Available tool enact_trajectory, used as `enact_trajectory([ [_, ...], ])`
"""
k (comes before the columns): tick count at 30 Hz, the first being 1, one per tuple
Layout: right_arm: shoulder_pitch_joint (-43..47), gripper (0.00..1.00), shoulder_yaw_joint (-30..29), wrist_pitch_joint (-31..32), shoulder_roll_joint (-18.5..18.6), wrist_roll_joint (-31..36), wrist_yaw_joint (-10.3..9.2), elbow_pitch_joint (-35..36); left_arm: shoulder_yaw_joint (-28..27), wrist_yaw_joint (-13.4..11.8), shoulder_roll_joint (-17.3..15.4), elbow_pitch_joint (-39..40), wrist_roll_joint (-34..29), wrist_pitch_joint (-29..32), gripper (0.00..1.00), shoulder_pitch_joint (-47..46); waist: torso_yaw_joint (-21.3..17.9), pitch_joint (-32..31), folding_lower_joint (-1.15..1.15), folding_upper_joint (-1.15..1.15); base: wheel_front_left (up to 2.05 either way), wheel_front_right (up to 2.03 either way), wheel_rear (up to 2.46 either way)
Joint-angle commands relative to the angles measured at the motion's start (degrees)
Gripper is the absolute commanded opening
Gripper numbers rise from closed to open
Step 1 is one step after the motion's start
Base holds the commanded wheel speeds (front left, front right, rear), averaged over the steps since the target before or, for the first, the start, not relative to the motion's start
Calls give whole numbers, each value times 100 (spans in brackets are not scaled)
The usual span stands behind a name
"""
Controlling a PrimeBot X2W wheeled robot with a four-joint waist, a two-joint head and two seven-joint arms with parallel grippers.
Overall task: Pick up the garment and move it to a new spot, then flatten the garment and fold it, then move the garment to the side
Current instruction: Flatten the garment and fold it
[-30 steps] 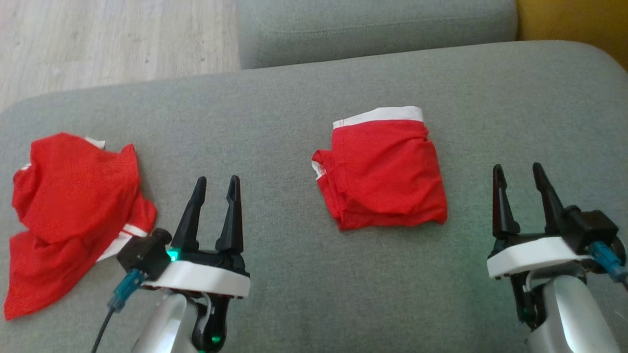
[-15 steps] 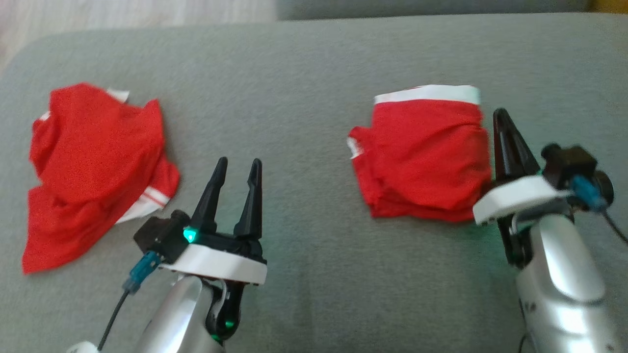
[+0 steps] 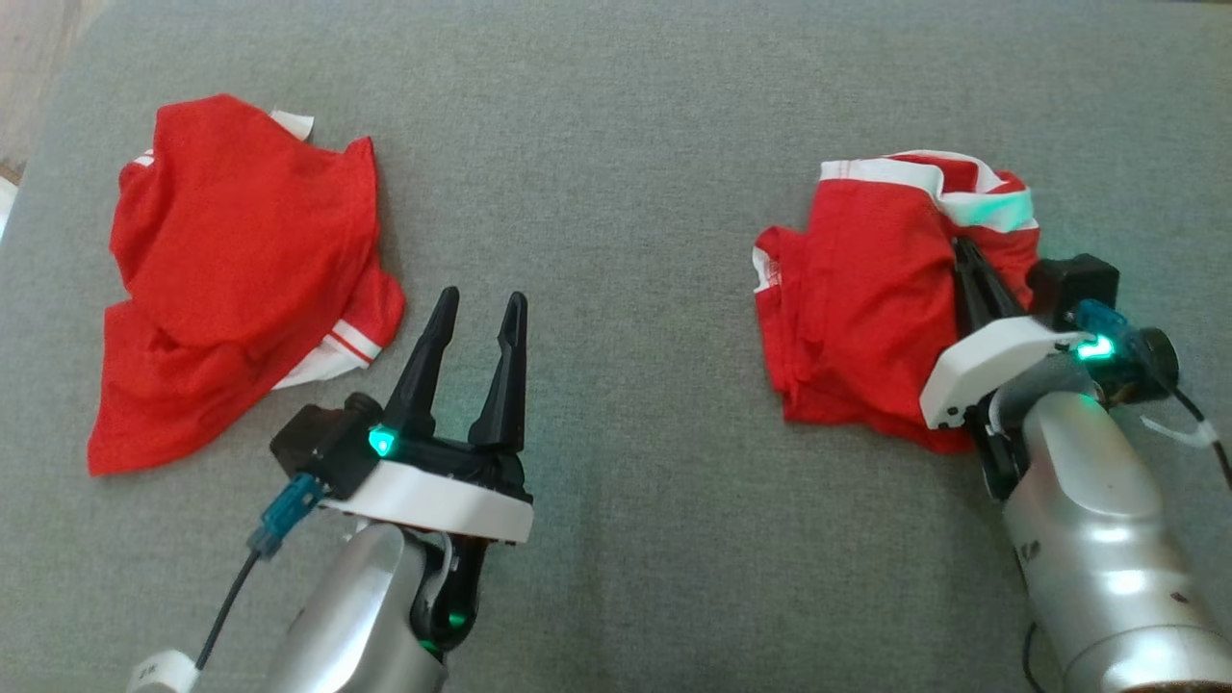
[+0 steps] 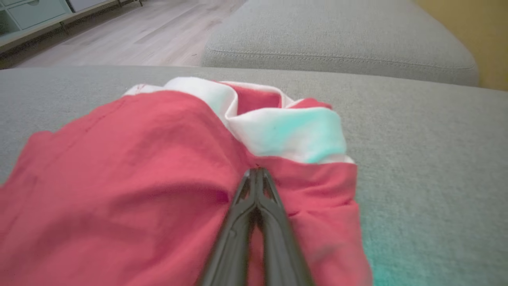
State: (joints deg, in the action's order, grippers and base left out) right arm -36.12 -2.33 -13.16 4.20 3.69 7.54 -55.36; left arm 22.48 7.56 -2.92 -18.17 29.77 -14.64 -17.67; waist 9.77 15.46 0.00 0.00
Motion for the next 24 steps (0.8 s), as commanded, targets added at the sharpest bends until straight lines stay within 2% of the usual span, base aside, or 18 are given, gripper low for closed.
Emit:
enact_trajectory([
  [1,-206,0,151,-105,-84,48,-5,124,-146,-8,-31,155,55,-36,100,-181,-25,-35,0,0,0,0,0],
  [5,-360,0,393,-176,-121,-48,-5,286,-172,-8,-27,160,56,-36,100,-170,-66,-80,0,0,0,0,0],
  [9,-322,0,1111,-181,-129,-601,-5,411,-144,-8,-20,174,73,-36,100,-200,-38,-75,0,0,0,0,0],
  [15,-281,0,1996,20,-131,-1225,-5,-207,-114,-8,-11,162,101,-36,100,-221,-2,-82,0,0,0,0,0],
  [20,-390,0,2269,-58,-132,-1575,-5,-370,-197,-8,-8,126,96,-36,100,-212,-83,-170,0,0,0,0,0],
  [24,-469,0,2160,-162,-128,-1590,-5,-214,-281,-8,-10,138,58,-36,100,-164,-241,-316,0,0,0,0,0],
])
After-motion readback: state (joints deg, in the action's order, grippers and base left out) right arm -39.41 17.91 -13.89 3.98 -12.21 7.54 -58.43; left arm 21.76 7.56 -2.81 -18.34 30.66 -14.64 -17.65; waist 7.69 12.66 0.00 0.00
